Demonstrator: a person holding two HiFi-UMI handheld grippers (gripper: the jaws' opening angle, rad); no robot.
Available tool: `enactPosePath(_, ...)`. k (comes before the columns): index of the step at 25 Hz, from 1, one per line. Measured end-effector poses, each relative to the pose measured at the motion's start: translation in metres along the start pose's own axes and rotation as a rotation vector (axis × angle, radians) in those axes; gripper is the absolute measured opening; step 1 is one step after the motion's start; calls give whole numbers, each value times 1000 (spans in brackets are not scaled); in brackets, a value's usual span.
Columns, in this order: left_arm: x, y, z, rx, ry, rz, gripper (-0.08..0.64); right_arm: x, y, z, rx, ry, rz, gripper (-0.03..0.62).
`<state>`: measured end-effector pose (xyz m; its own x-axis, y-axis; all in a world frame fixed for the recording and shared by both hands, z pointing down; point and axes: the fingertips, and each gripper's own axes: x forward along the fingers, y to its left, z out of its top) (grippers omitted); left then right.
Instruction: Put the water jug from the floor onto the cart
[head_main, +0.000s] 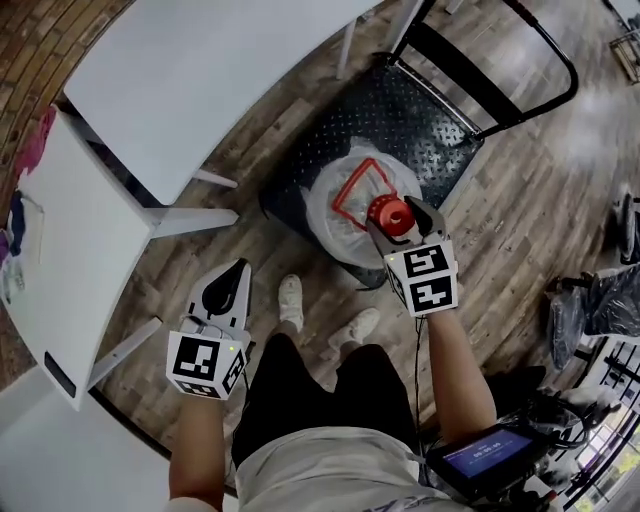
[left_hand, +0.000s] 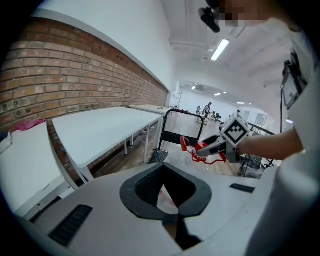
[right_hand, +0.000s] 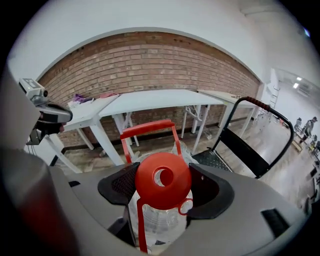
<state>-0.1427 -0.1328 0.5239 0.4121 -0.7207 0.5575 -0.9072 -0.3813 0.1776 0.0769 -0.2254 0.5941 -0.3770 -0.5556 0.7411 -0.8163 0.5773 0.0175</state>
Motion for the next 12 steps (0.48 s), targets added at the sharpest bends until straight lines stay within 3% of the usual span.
enactPosePath(6, -19, 24, -10, -28, 8, 24, 0, 69, 47, 31, -83, 16, 77, 304)
enactPosePath(12, -31, 39, -18, -60, 13, 57, 0, 122, 69, 39, -90, 47, 105, 304)
